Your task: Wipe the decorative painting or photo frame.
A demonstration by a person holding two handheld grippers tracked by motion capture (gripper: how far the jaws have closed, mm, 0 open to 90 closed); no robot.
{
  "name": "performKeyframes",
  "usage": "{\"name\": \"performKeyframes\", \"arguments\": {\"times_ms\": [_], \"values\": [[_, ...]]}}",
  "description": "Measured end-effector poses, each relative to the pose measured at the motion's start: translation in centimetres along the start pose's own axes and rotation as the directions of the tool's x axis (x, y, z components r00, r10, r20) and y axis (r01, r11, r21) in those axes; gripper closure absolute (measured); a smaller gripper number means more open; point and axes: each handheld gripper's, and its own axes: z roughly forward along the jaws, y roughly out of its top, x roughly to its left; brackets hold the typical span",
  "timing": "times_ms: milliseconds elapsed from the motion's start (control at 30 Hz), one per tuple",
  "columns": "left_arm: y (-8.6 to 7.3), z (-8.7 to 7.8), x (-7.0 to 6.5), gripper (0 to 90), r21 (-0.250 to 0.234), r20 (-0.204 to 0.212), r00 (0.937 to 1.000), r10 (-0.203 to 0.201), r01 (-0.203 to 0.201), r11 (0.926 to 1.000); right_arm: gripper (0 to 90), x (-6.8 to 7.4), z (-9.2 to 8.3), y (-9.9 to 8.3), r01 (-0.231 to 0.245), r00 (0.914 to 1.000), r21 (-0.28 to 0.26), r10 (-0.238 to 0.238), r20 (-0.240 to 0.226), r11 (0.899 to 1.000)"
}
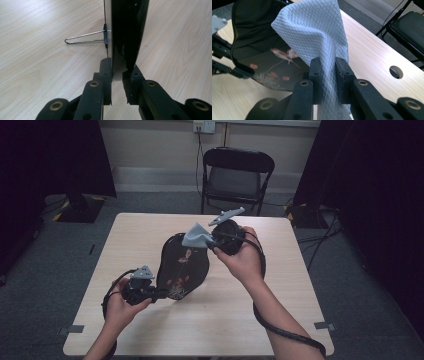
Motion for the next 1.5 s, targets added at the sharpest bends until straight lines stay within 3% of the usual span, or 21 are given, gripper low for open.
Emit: {"name": "performKeyframes", "arguments": {"times_ms": [467,833,1500], "values": [[0.0,0.0,0.0,78.6,0.003,0.001,1.0,0.005,-0.005,1.0,77.9,0.7,1.8,-0.4,0.007,0.9999,0.04,-0.006,-0.011,0.999],[0.0,0.0,0.1,78.6,0.004,0.001,1.0,0.005,-0.005,1.0,77.7,1.4,3.9,-2.7,0.014,0.9994,0.087,-0.011,-0.032,0.996],[0.0,0.0,0.0,78.7,0.005,0.001,1.0,0.006,-0.006,1.0,77.8,2.7,7.6,-7.2,-0.01,0.9963,0.157,0.023,-0.083,0.988]]}}
